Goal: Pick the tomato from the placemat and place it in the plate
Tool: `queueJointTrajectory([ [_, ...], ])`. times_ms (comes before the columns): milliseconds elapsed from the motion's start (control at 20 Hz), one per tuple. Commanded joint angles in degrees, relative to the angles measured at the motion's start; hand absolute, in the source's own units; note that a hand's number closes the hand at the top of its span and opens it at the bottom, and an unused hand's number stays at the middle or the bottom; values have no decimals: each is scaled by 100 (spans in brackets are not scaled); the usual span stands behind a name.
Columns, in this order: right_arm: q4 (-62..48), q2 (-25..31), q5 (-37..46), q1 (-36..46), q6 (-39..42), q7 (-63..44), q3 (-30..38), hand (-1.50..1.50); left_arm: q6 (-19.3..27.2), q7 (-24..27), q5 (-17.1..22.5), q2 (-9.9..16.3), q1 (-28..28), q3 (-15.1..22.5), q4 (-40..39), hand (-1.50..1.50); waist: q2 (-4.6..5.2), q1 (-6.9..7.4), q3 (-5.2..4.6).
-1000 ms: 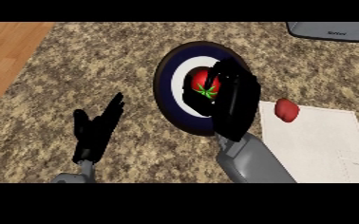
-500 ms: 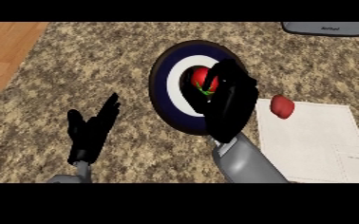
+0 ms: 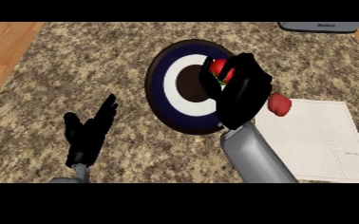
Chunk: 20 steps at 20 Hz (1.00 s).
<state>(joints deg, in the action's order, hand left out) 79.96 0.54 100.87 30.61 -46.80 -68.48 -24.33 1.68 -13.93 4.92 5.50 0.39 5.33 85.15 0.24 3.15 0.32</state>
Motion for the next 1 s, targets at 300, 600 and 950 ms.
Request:
queueJointTrajectory([
  [300,-1116,-52,89,307,-1368,-1310,586,150,-185,209,60,16,215,-9,-199,0,46,-24,-26],
  [600,-2259,-52,-2329,458,-907,-609,704,-150,-83,-10,16,-33,-26,-1,-168,0,87,55,-20],
  [950,-3161,-53,-4120,917,-2617,1272,490,-150,-55,-24,32,-111,-32,-19,-202,0,73,-54,-17],
])
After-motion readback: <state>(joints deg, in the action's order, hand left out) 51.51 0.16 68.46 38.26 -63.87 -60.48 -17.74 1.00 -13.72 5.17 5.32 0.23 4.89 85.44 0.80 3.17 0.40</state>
